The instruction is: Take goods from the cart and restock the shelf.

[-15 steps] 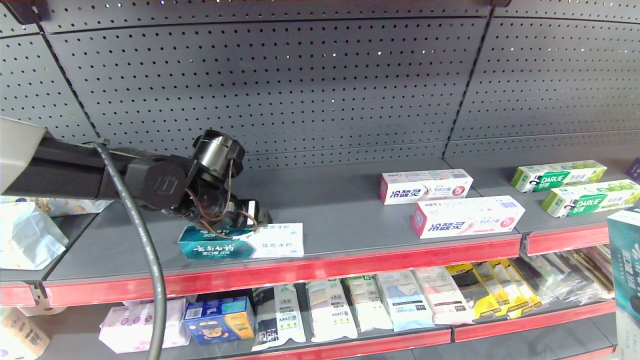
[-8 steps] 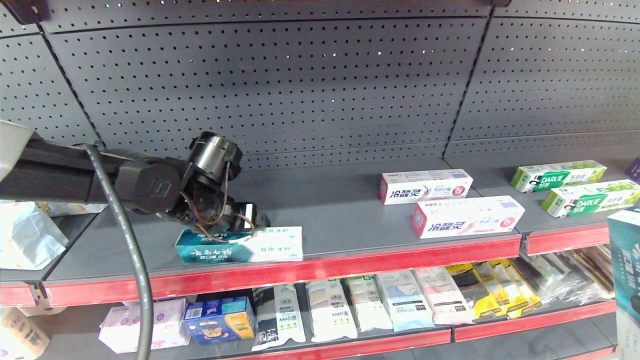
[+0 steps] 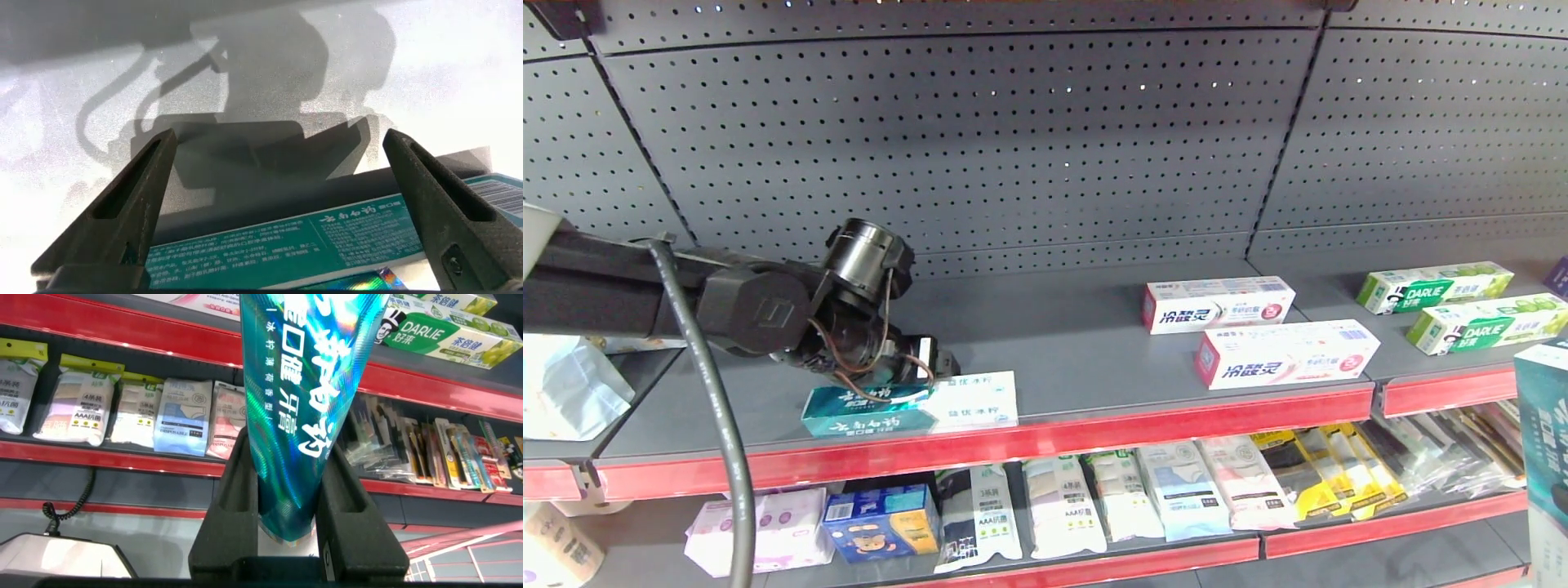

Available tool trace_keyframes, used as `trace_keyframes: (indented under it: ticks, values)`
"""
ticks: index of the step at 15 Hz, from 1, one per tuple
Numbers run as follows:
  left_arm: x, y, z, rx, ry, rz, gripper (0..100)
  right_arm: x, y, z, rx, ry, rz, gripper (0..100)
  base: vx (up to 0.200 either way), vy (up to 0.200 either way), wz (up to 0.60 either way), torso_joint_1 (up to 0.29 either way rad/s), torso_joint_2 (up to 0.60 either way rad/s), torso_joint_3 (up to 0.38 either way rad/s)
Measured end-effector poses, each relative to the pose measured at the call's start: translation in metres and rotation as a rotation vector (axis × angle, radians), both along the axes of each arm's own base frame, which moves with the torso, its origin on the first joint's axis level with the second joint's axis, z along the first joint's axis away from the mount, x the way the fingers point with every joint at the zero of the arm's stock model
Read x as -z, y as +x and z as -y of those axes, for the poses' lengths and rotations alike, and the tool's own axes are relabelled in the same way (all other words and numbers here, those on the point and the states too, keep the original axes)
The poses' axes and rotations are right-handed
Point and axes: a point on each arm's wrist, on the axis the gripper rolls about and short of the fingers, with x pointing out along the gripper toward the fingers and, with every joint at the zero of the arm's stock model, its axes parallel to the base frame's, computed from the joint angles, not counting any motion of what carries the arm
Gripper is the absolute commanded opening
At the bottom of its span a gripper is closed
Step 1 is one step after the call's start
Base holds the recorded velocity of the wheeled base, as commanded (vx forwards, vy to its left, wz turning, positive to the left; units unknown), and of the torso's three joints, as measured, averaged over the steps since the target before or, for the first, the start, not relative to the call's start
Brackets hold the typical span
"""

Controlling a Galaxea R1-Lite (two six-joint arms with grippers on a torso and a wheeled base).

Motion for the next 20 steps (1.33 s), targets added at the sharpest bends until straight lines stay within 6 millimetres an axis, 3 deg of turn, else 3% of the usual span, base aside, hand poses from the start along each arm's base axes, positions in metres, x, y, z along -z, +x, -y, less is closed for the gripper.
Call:
trace_keyframes:
  ticks: [20]
  values:
    - [0.0015, 0.0022, 0.0039, 0.052, -0.065, -0.005, 100, 0.0, -0.0017, 0.0, -0.001, -0.003, 0.008, 0, 0.0, 0.0, 0.0, 0.0, 0.0, 0.0]
